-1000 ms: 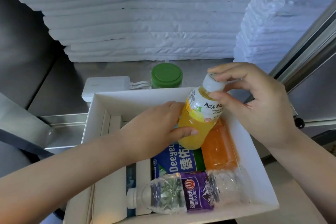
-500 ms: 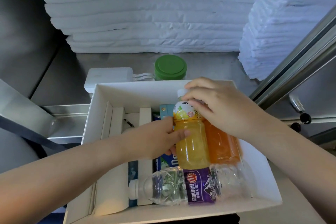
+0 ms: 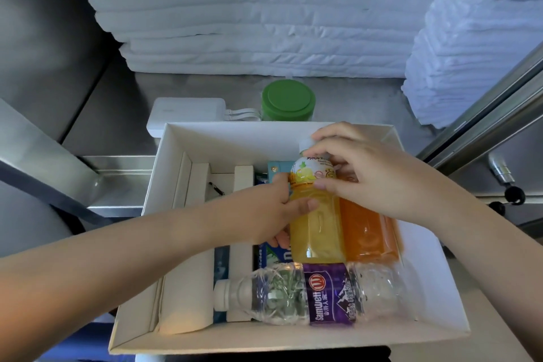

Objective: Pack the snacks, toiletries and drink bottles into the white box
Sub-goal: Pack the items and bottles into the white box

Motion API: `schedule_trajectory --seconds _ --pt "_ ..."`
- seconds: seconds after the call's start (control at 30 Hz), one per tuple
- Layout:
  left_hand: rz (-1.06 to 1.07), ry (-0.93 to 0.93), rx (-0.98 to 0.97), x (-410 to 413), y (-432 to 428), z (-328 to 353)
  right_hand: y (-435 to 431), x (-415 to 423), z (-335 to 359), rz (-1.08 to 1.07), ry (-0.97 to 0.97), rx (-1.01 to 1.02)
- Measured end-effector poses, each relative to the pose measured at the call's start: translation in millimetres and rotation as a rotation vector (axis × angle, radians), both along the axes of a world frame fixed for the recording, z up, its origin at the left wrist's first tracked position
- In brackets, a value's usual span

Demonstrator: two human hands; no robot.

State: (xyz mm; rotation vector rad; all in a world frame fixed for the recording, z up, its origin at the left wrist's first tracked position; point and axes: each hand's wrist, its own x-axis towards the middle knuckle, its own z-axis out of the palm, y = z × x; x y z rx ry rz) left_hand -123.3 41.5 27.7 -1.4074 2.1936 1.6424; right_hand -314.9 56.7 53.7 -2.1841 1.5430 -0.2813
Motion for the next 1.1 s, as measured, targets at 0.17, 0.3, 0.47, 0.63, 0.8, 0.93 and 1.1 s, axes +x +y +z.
schedule_trajectory --seconds 0.17,0.3,0.47,0.63,0.8,0.93,1.1 --pt "0.003 -0.155 -0.05 32 -7 27 -6 16 4 0.087 -0.128 0.101" --pt "-0.053 -0.346 -0.063 56 -6 41 -22 42 1 0.211 -0.15 0.165" --pt "-0.04 -0.459 -0.108 61 -4 37 -41 63 -3 0.295 -0.093 0.176" --pt "-0.134 -0.558 -0.324 58 -4 22 -44 63 -3 0.278 0.002 0.067" --pt "-0.282 -0.688 -0.481 58 -2 19 -36 70 -6 0.326 -0.087 0.142" --pt "-0.229 -0.692 -0.715 56 6 15 -38 62 -8 0.323 0.094 -0.083" --pt "-0.21 -0.721 -0.802 44 13 5 -37 58 -26 0.346 0.253 0.003"
